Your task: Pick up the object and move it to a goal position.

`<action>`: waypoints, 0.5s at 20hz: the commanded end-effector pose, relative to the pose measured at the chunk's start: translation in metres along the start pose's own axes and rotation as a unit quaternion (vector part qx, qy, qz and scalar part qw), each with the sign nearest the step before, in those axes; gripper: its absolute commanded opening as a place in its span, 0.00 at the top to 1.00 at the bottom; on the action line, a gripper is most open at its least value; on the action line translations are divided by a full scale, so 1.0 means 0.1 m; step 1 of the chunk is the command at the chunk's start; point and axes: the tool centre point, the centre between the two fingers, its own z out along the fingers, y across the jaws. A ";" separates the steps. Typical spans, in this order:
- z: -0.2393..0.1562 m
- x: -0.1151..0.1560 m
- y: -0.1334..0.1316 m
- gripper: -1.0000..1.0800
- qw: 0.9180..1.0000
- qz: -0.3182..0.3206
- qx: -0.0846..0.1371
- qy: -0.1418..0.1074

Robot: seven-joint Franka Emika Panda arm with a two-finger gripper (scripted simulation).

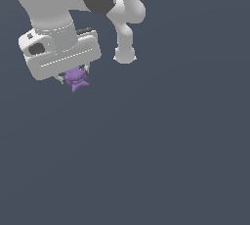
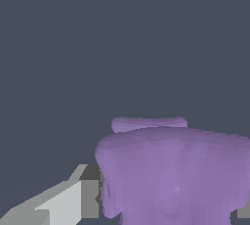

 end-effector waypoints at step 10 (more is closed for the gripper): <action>-0.37 -0.13 0.20 1.00 1.000 0.000 0.000 -0.001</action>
